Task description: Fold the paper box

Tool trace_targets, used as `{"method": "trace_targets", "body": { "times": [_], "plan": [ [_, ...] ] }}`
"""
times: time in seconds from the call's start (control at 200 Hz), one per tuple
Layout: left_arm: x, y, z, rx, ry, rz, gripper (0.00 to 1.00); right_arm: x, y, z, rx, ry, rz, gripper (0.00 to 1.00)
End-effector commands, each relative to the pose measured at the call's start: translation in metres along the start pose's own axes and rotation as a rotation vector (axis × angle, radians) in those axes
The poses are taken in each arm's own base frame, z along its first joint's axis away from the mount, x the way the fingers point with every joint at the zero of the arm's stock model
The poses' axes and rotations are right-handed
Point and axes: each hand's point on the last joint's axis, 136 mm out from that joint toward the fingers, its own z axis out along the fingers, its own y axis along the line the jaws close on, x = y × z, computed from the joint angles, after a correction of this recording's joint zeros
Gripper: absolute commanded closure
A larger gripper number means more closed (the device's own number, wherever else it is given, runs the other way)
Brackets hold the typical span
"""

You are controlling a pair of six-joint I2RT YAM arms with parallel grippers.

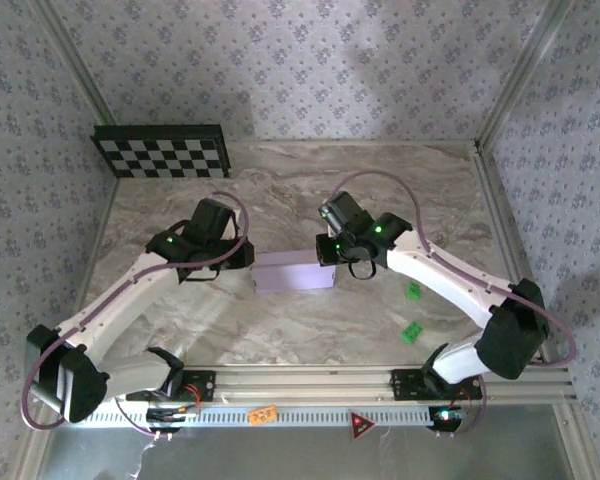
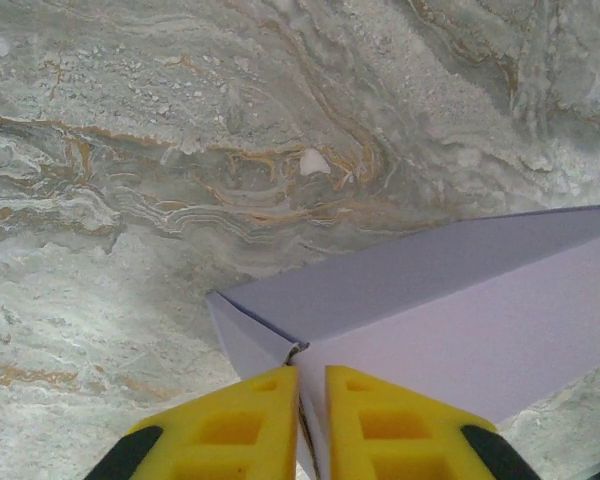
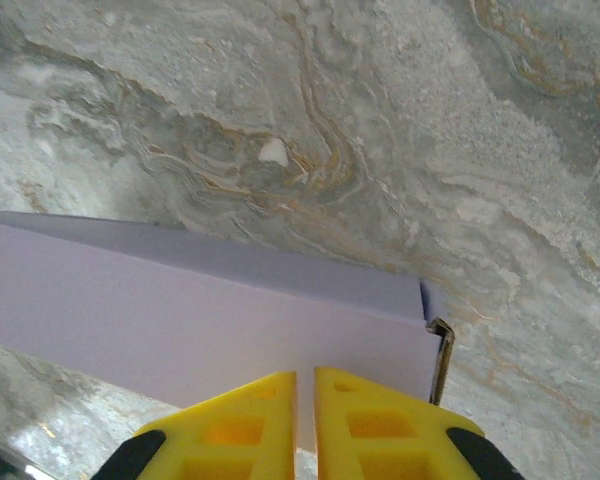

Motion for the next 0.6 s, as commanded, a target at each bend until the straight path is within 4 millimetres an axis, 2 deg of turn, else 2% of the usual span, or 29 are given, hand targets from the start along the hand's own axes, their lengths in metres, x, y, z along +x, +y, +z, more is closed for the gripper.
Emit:
{"method": "trace_targets", "body": {
  "times": [0.0,0.11,0.2,0.34,0.365,0.48,0.535,0.595],
  "plan": [
    [-0.024,-0.015,-0.031,0.026,-0.073,0.025,0.82,-0.01,0.006,-0.014,-0.003,-0.006,-0.017,0.87],
    [-0.027,-0.027,-0.04,0.078,-0.076,0.033,0.81,-0.006,0.002,-0.013,0.01,0.008,-0.021,0.86],
    [-0.017,-0.033,-0.033,0.125,-0.027,0.033,0.84,0.005,-0.004,-0.006,0.018,0.032,-0.009,0.86],
    [0.01,-0.023,-0.01,0.127,0.065,-0.002,0.9,0.019,-0.012,0.008,0.021,0.056,0.023,0.86],
    [0.013,-0.021,-0.004,0.132,0.072,-0.006,0.9,0.033,-0.021,0.017,0.04,0.091,0.03,0.86],
    [0.042,-0.004,0.019,0.091,0.171,-0.035,0.95,0.048,-0.029,0.026,0.05,0.125,0.045,0.86],
    [0.047,0.0,0.023,0.075,0.197,-0.034,0.96,0.049,-0.029,0.026,0.045,0.126,0.048,0.87],
    [0.041,-0.003,0.022,0.078,0.185,-0.02,0.96,0.043,-0.026,0.022,0.036,0.114,0.049,0.86]
  ]
}}
